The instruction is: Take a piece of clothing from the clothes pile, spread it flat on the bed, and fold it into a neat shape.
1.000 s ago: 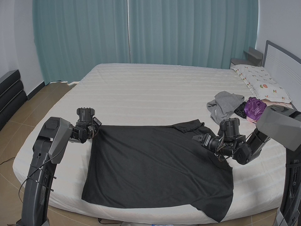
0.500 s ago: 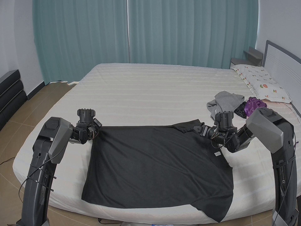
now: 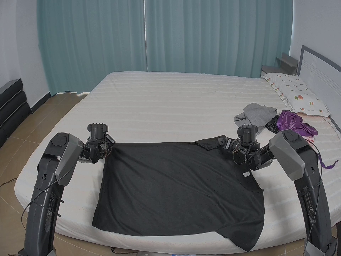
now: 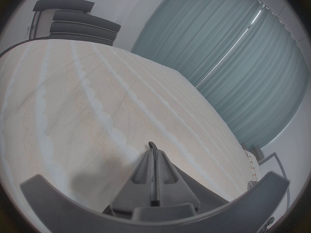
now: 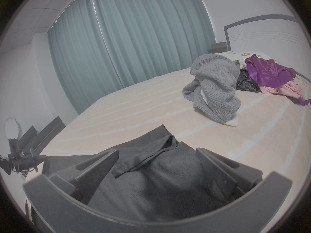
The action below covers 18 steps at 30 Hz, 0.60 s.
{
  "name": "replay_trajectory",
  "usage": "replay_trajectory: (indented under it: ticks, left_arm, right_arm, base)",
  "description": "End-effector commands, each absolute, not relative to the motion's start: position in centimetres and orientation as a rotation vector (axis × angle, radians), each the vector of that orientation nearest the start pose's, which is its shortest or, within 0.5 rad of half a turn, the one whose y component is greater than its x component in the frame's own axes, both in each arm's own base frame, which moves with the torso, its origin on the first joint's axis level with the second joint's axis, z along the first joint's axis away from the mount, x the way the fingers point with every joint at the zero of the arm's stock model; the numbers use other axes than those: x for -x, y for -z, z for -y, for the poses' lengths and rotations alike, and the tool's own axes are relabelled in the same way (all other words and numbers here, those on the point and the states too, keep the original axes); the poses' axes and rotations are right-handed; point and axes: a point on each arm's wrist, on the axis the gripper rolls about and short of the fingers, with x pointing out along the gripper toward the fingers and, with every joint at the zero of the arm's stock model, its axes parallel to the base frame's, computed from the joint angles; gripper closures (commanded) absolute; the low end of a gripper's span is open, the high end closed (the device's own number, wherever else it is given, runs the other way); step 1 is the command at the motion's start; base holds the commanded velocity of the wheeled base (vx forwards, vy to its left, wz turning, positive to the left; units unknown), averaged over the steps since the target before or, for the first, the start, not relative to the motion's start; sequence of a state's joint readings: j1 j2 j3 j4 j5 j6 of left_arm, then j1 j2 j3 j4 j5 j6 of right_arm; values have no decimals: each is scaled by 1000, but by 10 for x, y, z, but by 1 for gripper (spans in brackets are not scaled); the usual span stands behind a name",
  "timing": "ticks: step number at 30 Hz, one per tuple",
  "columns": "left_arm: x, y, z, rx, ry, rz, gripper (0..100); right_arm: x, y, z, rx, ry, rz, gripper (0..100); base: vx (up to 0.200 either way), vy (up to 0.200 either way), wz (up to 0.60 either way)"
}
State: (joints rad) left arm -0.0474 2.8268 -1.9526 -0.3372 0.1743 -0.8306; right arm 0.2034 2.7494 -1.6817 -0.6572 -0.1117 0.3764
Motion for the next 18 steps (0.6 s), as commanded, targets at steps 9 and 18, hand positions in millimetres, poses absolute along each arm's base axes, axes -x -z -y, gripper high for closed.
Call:
replay_trajectory:
  ticks: [9, 18]
  left_arm:
    - [-542, 47, 22, 748, -339, -454, 100]
    - [-542, 47, 22, 748, -340, -453, 100]
  right_arm:
    - [-529, 43, -77, -342, 83, -398, 0]
    - [-530, 40, -70, -525, 158, -467, 0]
  base:
    - [0, 0, 0]
    - [0, 0, 0]
